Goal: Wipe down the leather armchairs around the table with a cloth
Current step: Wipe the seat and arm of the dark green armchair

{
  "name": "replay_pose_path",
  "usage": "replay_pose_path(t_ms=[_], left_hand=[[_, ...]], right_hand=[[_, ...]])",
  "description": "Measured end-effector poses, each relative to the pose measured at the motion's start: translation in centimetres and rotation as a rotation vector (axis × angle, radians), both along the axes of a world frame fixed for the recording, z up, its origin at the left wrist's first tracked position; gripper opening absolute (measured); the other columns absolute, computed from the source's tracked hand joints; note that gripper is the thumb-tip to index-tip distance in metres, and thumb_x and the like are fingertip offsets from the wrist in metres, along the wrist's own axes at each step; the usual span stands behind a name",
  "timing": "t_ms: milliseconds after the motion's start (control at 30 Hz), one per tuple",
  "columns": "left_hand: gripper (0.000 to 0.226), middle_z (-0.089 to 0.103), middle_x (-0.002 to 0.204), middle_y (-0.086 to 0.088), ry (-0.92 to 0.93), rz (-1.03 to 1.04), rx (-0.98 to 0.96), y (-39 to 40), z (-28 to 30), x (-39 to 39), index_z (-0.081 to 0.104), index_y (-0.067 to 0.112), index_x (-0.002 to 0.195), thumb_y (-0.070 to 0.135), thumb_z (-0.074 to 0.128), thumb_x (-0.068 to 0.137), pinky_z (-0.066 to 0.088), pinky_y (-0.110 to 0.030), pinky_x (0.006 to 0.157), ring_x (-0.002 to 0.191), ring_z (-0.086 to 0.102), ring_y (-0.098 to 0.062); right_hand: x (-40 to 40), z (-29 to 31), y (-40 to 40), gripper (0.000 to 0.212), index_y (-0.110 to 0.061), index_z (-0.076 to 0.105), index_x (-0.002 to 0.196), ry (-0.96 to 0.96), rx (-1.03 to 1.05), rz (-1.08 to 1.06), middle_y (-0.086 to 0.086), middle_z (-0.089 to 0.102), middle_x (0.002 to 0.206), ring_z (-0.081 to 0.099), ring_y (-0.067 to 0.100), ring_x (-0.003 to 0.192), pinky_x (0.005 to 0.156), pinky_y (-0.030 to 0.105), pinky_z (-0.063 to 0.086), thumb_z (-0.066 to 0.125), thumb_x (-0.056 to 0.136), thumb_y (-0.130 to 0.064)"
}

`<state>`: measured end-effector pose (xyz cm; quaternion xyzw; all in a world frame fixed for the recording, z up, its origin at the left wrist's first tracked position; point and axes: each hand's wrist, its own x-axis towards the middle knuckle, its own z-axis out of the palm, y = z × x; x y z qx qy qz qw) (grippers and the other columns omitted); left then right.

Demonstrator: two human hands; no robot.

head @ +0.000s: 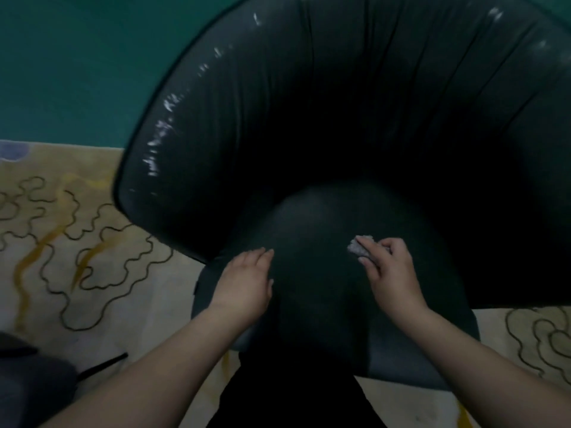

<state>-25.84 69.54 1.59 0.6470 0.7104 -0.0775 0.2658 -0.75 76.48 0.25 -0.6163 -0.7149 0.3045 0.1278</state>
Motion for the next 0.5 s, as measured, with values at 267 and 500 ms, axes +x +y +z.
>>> replay_pose_path(t_ms=[267, 500], left_hand=[[0.056, 0.039, 0.149, 0.002, 0.047, -0.009, 0.089, -2.0, 8.8, -4.0, 0.031, 0.020, 0.150, 0.033, 0.047, 0.097, 0.027, -0.031, 0.113, 0.135, 0.034, -0.018], [0.057, 0.033, 0.152, 0.003, -0.004, -0.093, 0.191, -2.9, 12.0, -9.5, 0.029, 0.020, 0.151, 0.034, 0.046, 0.098, 0.022, -0.028, 0.114, 0.138, 0.029, -0.016]], right_hand=[[-2.3, 8.5, -2.0, 0.035, -0.025, 0.060, 0.125, 0.100, -0.069, -0.190, -0.001, 0.041, 0.102, 0.046, 0.018, 0.099, 0.088, 0.024, 0.035, 0.059, 0.091, -0.018], [-9.4, 11.4, -4.5, 0.034, -0.024, 0.060, 0.124, 0.129, -0.013, -0.283, -0.001, 0.041, 0.103, 0.046, 0.018, 0.100, 0.089, 0.024, 0.037, 0.060, 0.091, -0.018]])
